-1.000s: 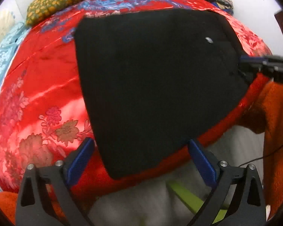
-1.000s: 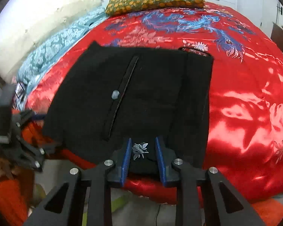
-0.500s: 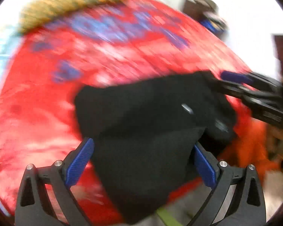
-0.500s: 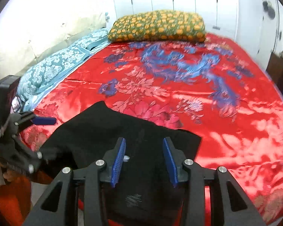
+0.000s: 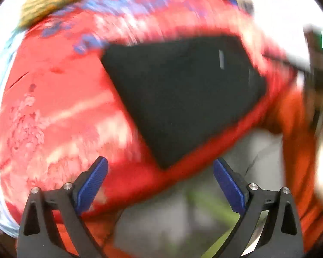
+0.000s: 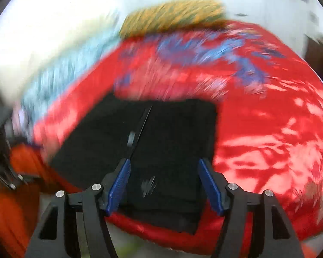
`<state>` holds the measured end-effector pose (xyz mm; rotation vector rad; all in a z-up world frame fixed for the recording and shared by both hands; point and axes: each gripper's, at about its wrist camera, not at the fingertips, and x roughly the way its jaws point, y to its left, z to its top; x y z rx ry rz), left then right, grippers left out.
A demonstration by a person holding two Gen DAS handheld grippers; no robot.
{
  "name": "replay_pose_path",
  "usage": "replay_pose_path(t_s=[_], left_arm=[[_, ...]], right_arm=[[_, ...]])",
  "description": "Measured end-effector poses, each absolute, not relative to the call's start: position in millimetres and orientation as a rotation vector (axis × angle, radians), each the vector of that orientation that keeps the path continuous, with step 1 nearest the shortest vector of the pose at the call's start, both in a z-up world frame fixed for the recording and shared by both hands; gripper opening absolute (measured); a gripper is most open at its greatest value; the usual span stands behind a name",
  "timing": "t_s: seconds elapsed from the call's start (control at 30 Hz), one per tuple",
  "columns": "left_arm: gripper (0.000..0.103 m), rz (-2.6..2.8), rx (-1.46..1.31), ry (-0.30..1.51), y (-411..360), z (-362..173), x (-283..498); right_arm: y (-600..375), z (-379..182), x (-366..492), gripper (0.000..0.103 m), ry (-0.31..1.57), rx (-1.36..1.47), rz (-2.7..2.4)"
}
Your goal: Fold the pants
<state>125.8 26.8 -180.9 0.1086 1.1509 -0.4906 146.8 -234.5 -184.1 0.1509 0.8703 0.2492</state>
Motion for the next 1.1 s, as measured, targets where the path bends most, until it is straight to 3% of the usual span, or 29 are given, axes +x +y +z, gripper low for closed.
replay_pose_path(t_s=[0.13, 0.2, 0.3, 0.4, 0.53, 0.67, 0.83, 1.1], left_arm=[[0.099, -0.429, -0.103, 0.98, 15, -167, 143], [0.099, -0.396, -0.026, 0.948, 0, -186, 149], [0.093, -0.314, 0.267, 1.06, -23, -243, 146], [0.1, -0.293, 0.157, 1.118, 14, -255, 140], [0.099, -0.286, -0.028, 1.119, 55, -231, 137], [0.099, -0.279, -0.108, 1.014, 82, -204, 121], [0.099, -0.283, -0.239, 1.039, 93, -207, 137], [0.099, -0.325, -0.223, 1.147, 69, -242, 172]], right_arm=[[-297, -196, 145, 0.064, 0.864, 0.42, 0.149], [-295, -204, 145, 0.055, 0.891, 0.424, 0.172], [-257, -210, 143, 0.049, 0.947, 0.289, 0.254], [-217, -238, 137, 0.049, 1.101, 0.121, 0.279], [-215, -236, 125, 0.054, 1.073, 0.127, 0.298], [-241, -213, 113, 0.078, 0.956, 0.201, 0.27], [-269, -203, 113, 0.081, 0.858, 0.338, 0.253], [-277, -237, 142, 0.082, 0.964, 0.51, 0.291]])
